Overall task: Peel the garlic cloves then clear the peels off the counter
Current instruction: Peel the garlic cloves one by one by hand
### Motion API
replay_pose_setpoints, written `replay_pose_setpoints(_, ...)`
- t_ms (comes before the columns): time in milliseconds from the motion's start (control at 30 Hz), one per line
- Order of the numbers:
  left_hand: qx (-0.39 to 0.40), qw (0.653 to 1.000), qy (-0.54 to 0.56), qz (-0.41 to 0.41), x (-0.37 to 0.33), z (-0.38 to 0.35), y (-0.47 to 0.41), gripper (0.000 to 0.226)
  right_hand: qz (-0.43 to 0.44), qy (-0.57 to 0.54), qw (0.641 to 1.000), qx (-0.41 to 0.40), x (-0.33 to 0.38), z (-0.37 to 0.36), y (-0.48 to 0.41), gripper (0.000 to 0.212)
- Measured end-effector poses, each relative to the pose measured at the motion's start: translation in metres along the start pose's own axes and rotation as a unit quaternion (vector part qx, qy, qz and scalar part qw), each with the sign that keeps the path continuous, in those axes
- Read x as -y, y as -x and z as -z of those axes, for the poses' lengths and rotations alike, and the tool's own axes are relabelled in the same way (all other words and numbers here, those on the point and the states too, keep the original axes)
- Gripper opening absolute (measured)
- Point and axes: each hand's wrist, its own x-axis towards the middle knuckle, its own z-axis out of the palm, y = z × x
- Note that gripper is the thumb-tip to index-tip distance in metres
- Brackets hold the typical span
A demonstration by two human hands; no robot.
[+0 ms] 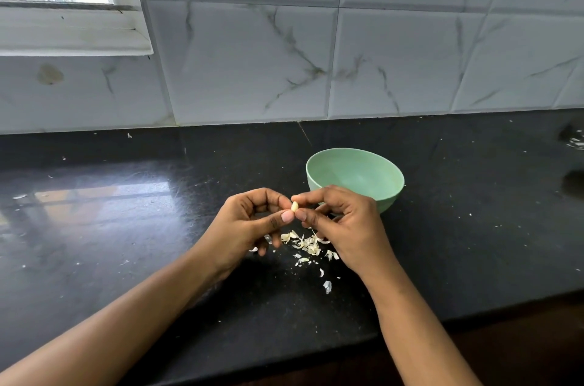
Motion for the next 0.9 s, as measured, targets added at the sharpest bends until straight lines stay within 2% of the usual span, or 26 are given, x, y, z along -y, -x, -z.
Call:
replay_pose_setpoints(167,-0.012,1.000,-0.010,0.010,-0.0007,0.0007,0.0005,0.019,0.029,0.022,0.999,-0.032,-0.0030,-0.0009,0.0008,0.016)
replay_pose_setpoints(667,-0.022,1.000,-0.006,0.005,0.0016,0.0004,-0.0006,0.022,0.068,0.063,0.993,-0.073,0.0005,-0.0044,0.0021,0.012)
replay_pose_setpoints(900,-0.041,0.999,-0.011,-0.007,0.0025,0.0015,-0.0012,0.021,0.048,0.072,0.995,-0.046,0.0022,-0.0052,0.0022,0.009)
